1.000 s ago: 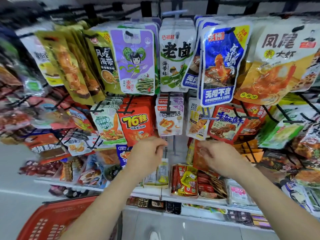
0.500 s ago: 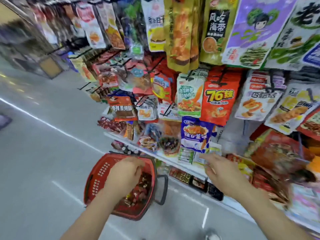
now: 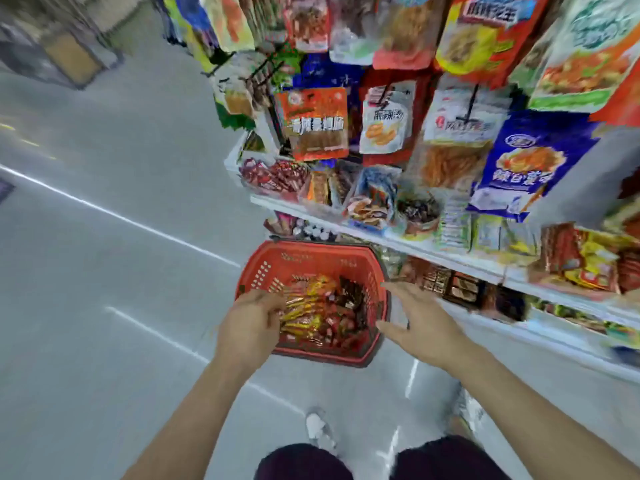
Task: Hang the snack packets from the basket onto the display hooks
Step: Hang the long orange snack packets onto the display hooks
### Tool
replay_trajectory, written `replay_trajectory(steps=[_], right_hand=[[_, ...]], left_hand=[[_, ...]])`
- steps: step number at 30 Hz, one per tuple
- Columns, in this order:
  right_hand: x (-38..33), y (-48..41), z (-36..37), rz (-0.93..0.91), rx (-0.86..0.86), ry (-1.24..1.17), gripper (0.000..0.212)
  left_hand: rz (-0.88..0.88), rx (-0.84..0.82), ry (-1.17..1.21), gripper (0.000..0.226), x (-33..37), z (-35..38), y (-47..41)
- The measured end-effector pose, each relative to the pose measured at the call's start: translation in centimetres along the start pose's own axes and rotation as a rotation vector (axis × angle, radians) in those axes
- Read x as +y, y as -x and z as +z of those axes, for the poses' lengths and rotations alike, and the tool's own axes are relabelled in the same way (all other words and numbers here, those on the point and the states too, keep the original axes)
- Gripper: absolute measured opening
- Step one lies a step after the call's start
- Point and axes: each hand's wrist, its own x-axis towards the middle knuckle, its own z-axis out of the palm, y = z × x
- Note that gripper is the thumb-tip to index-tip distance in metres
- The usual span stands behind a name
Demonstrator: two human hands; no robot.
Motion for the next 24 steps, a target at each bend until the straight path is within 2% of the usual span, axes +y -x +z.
replay_trajectory(steps=[8,14,17,24], right_hand=[[1.6,-5.6,11.2,0.136,-0.066,-0.096,0.062],[6.8,-16.3,18.9,0.127,-0.041,-0.05,0.06],[9.6,-23.2,23.4,0.089,-0.053,0.046,0.061],[14.4,-35.6,32.3,-0.041,-0.264,0.495,0.062]], left_hand=[[-0.027,-0.184,0.047,0.028,-6.9,10.7,-3.0],[0.056,-0.282,-0.03,0.029,-12.5,22.4,-9.6],[0.132,-0.308,-0.097,0.028,-16.2,28.7,-13.8],[0.32,-0.449,-0.398,0.032,-22.8,40.0,-23.4]])
